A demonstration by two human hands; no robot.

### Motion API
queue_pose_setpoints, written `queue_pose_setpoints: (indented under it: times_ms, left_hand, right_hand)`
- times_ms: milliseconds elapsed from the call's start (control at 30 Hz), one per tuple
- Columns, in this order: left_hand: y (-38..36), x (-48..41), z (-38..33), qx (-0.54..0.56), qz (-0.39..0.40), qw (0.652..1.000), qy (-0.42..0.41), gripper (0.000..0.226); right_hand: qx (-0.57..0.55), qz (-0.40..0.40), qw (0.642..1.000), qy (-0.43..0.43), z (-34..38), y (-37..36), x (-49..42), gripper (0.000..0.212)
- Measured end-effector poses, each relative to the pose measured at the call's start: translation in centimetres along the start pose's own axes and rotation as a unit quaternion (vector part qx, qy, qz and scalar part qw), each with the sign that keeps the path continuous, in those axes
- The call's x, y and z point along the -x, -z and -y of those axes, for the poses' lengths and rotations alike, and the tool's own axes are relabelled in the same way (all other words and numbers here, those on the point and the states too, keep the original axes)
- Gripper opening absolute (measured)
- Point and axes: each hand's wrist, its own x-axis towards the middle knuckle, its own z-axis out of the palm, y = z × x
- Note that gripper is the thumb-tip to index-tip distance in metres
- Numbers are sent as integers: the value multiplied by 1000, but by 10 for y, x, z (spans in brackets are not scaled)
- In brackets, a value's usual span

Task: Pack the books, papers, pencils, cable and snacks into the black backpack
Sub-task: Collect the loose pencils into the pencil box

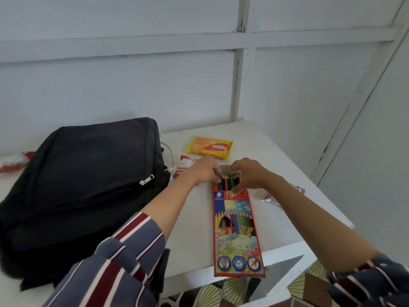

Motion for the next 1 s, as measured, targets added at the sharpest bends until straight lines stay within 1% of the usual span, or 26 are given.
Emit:
queue_pose_setpoints:
  times_ms: [100,167,233,433,633,800,933,1000]
  left_hand:
    - [-3,3,1,-5,7,1000,-14,43]
    - [-5,3,4,-10,31,999,-24,47]
    - [-6,4,5,-3,41,999,-15,47]
    - [-6,6,6,10,17,1000,3,48]
    - [-7,6,5,33,15,999,17,56]
    - [-5,7,4,36,12,999,12,56]
    - [-5,9,5,35,7,999,7,48]
    - [-2,11,4,31,-9,999,4,43]
  right_hand:
    - [-5,-2,1000,1,0,-1,2,74]
    - [6,11,1000,-9,-2,-2,2,77]
    - [6,22,1000,-17,-3,-3,2,75]
    - [-23,17,999,-33,-3,-4,3,69]
    - [-22,2,999,-31,-1,-3,5,65]
    - [21,-12,999,-22,3,0,8,62]
    - [48,13,999,-21,6,2,7,62]
    - [4,49,998,-38,7,7,7,64]
